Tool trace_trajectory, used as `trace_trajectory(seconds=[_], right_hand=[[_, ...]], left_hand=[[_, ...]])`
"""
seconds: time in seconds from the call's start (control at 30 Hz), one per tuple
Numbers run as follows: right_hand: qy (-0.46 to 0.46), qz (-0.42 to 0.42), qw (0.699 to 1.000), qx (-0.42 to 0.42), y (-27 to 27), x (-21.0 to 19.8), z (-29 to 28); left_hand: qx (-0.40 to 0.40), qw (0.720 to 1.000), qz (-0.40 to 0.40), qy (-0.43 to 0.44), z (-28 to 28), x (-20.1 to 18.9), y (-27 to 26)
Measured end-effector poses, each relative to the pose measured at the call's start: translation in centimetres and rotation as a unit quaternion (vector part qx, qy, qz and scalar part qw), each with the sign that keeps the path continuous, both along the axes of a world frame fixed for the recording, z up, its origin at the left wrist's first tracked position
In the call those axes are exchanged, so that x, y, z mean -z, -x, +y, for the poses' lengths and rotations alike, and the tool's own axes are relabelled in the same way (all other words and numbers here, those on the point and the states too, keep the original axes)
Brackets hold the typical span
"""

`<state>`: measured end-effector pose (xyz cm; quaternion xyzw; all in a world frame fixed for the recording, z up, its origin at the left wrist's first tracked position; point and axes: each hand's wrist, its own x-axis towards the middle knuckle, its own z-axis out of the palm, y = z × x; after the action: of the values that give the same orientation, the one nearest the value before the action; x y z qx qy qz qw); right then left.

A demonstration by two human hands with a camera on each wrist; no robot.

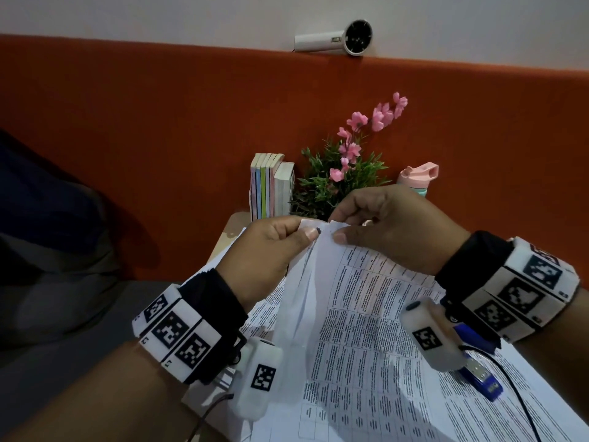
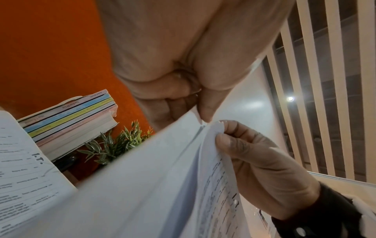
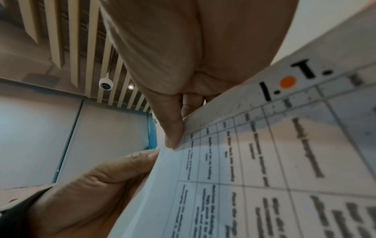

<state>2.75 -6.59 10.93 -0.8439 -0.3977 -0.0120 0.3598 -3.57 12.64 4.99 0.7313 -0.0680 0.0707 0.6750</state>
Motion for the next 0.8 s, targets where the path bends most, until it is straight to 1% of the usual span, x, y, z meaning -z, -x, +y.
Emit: trace_trajectory(seconds=[0.07, 0.13, 0.23, 0.3, 0.4, 0.5, 0.57, 0.6, 0.7, 0.77, 0.8], right_hand=[[0.004, -0.013, 1.0, -0.003, 0.1, -0.2, -0.1], [-0.011, -0.007, 1.0, -0.011, 0.1, -0.4, -0.5], [-0.033, -0.009, 0.999, -0.009, 0.0, -0.4, -0.9], [-0.032, -0.017, 0.999, 0.001, -0.3, 0.2, -1.0], [-0.016, -0.013, 1.0, -0.002, -0.4, 0.7, -0.8], [0.008, 0.025, 0.998, -0.065, 0.5, -0.1, -1.0], [0.006, 0.064, 0.993, -0.104, 0.9, -0.9, -1.1], [0.005, 0.067, 0.992, -0.104, 0.9, -1.1, -1.0], [0.031, 0.013, 0.998, -0.059, 0.0, -1.0, -0.1], [0.048, 0.004, 0.998, -0.04, -0.5, -0.6, 0.7], [0.051, 0.005, 0.998, -0.035, -0.7, -0.6, 1.0]], left_hand=[[-0.016, 1.0, -0.002, -0.002, 0.4, 0.1, -0.3], [-0.03, 1.0, 0.001, 0.001, 0.8, 0.2, -0.5], [-0.025, 0.999, 0.042, 0.023, 0.7, 0.8, -0.3], [-0.013, 0.997, 0.064, 0.039, 0.2, 1.5, -0.1], [-0.022, 0.997, 0.062, 0.03, -0.1, 2.0, -0.2], [-0.046, 0.995, 0.063, 0.062, 0.1, 1.7, -0.3], [-0.058, 0.994, 0.061, 0.065, 0.3, 1.6, -0.4], [-0.057, 0.995, 0.057, 0.061, 0.3, 1.4, -0.4], [-0.033, 0.996, 0.047, 0.064, -0.1, 1.1, -0.4], [-0.013, 0.996, 0.041, 0.073, -0.4, 0.7, -0.2], [-0.007, 0.997, 0.036, 0.063, -0.5, 0.6, -0.2]])
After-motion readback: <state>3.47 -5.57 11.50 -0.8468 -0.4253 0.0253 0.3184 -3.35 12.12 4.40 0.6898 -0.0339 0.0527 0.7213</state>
